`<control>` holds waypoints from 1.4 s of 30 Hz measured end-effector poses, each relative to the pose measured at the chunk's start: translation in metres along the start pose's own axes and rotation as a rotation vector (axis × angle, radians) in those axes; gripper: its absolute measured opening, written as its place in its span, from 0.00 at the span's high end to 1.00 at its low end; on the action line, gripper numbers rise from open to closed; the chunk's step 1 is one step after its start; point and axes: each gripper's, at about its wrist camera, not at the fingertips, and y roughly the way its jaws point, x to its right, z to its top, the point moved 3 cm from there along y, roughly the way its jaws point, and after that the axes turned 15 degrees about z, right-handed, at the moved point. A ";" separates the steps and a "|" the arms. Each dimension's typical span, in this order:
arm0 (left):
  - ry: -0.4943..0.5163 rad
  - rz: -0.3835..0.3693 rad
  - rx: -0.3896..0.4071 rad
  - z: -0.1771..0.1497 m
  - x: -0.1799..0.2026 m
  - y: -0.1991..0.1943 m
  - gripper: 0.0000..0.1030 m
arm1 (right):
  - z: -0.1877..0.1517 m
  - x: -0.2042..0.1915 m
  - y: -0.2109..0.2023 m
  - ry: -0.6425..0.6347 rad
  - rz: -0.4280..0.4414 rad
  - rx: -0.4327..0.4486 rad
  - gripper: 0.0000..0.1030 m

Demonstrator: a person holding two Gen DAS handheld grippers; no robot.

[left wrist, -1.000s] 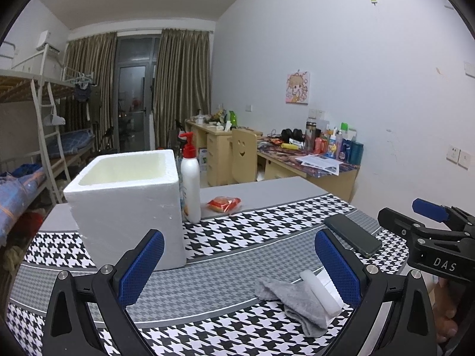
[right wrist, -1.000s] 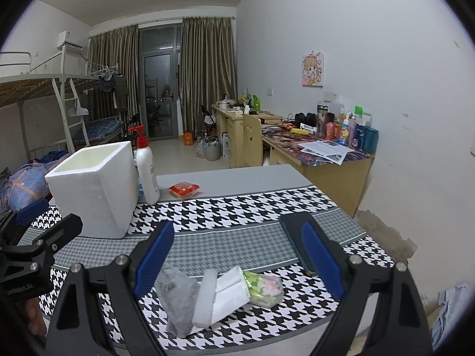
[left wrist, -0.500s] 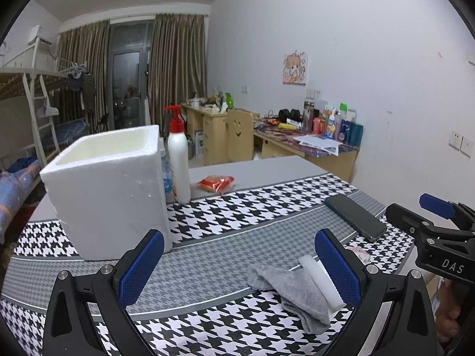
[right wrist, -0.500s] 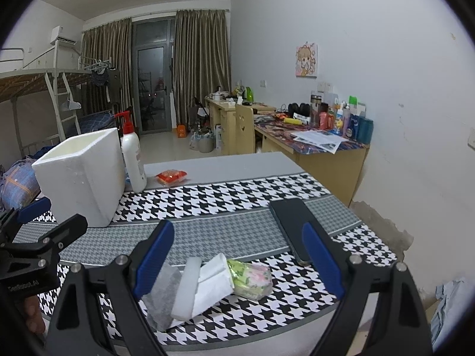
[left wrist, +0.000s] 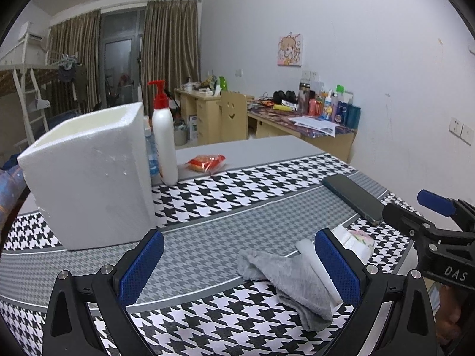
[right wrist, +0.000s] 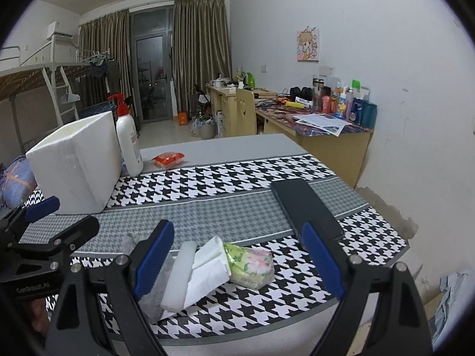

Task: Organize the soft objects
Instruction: 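Lower the left tool onto the grey sock while the right tool approaches the green tissue packet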

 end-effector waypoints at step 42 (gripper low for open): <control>0.098 -0.055 -0.171 -0.030 0.040 0.038 0.20 | -0.039 0.053 0.030 0.032 -0.093 -0.134 0.11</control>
